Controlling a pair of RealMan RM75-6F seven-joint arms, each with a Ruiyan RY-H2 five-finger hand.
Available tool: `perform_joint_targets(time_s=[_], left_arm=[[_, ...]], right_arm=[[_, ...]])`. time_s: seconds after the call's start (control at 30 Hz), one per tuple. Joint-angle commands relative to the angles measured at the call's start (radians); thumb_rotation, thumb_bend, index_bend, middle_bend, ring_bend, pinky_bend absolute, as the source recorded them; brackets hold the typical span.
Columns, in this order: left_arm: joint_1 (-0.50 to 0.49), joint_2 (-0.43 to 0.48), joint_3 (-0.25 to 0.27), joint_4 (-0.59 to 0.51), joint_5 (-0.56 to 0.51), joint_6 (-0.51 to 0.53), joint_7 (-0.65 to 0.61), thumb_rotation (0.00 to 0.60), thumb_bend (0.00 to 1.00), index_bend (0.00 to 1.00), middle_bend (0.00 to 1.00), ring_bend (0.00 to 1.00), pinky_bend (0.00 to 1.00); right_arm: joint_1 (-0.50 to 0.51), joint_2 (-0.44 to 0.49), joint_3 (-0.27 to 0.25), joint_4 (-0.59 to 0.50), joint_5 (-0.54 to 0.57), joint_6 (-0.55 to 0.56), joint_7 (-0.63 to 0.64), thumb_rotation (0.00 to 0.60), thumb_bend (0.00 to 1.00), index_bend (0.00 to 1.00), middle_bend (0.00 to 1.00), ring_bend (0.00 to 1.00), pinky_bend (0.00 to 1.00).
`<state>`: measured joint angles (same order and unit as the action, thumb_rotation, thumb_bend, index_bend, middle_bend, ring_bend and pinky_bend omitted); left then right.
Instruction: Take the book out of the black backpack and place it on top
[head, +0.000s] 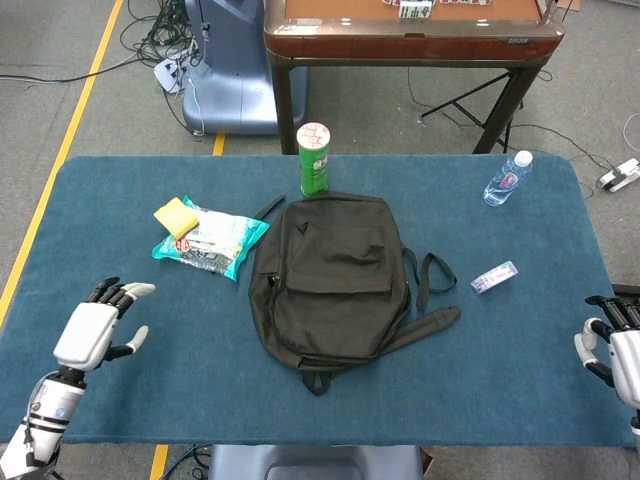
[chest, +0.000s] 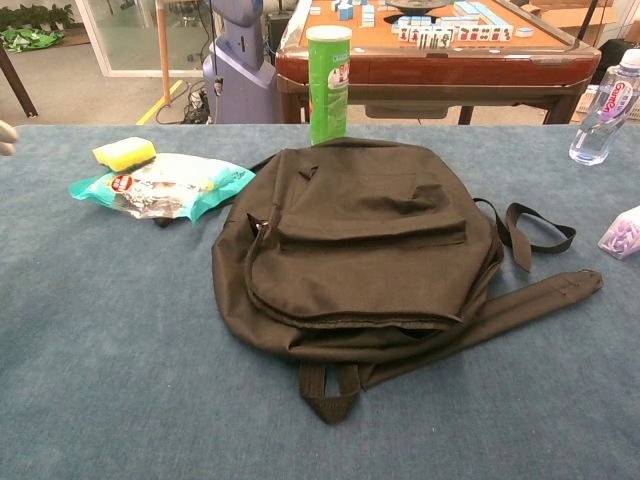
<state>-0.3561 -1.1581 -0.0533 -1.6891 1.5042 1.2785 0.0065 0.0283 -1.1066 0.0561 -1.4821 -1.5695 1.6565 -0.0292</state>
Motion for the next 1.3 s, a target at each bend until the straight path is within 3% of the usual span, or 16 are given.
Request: perform_joint_targets(time_s=[0.03,0.3,0.6,0.87,1.3], left_arm=[[-0.084,-0.037,-0.018,0.027,0.049,-0.089,-0.001,0.6,0.4,0.25,0.24,0.22,0.09],[-0.228,-0.191,-0.039,0.151,0.072,-0.242,0.021,0.6,0.35,0.16,0.23,0.2,0.08],[-0.331,-0.348,-0.037,0.283,0.079,-0.335,0.072,0.6,0.32,0.14,0.21,0.18,0.08],[-0.385,-0.446,-0.036,0.335,0.062,-0.378,0.154,0.6,0.32,0.13,0.2,0.18,0.08],[-0.46,-0.56,-0.093,0.364,-0.043,-0.432,0.289,0.6,0.32,0.18,0.19,0.17,0.08]], right_arm=[[0.003,0.003,0.005,-0.007,0.003,-0.006,-0.006,0.6,0.33,0.36,0.3,0.25,0.34],[0.008,0.0,0.012,-0.007,0.008,-0.023,-0.004,0.6,0.33,0.36,0.3,0.25,0.34],[0.009,-0.002,0.021,0.007,0.02,-0.034,0.012,0.6,0.33,0.35,0.3,0.25,0.34],[0.006,-0.007,0.024,0.026,0.024,-0.036,0.034,0.6,0.33,0.35,0.3,0.25,0.34],[-0.014,-0.007,0.023,0.046,0.027,-0.019,0.063,0.6,0.33,0.34,0.29,0.25,0.34]])
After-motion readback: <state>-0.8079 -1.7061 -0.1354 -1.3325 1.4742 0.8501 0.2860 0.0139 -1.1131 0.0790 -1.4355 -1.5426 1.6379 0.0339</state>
